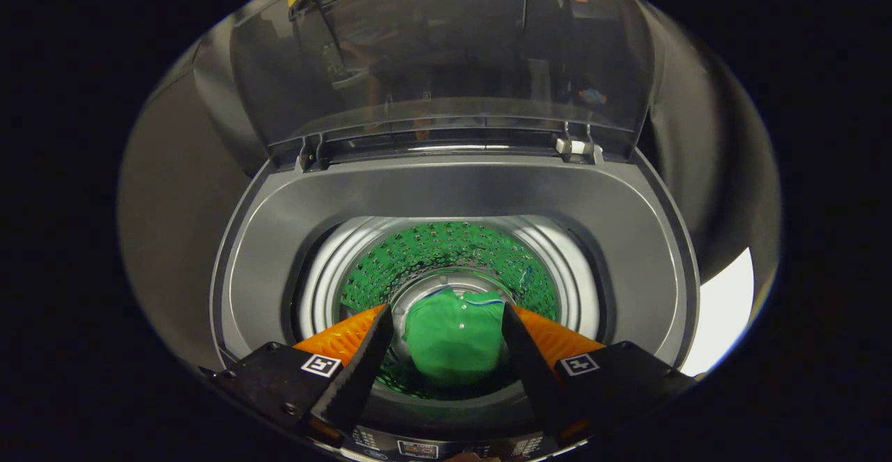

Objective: Put the clothes into the washing machine and then close the washing machine lid.

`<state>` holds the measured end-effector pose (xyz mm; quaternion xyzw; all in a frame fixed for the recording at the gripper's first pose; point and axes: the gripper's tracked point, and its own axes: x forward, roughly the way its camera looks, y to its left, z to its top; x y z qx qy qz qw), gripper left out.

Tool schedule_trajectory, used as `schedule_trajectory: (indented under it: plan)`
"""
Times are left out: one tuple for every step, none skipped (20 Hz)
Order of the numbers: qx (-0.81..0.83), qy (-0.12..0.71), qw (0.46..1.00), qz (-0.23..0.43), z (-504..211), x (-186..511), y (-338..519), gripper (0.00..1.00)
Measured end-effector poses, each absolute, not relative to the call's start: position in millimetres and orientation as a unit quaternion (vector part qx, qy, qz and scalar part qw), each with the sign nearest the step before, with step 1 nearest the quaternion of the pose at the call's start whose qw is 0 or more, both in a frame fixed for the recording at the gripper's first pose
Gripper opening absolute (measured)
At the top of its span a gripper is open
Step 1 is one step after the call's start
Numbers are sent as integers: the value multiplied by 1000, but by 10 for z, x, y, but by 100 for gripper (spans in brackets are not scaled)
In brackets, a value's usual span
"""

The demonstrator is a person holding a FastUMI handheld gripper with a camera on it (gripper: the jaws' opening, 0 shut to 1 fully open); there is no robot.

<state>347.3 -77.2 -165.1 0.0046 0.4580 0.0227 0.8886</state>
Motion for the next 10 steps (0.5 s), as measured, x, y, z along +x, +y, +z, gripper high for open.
schedule_trajectory:
  plan:
    - [13, 452, 892, 24, -1602, 3491, -755, 98]
    - [16, 444, 895, 24, -1530, 3522, -762, 98]
    - [17, 436, 899, 24, -1448, 3542, -773, 98]
    - [18, 429, 903, 26, -1353, 3563, -768, 98]
    - [19, 422, 906, 28, -1252, 3563, -763, 98]
    - [20, 414, 910, 30, -1131, 3578, -756, 98]
    - [17, 404, 914, 31, -1014, 3598, -759, 98]
    - [14, 392, 919, 31, -880, 3621, -763, 98]
    - [11, 380, 924, 32, -738, 3626, -759, 98]
    - [11, 365, 930, 33, -569, 3650, -755, 98]
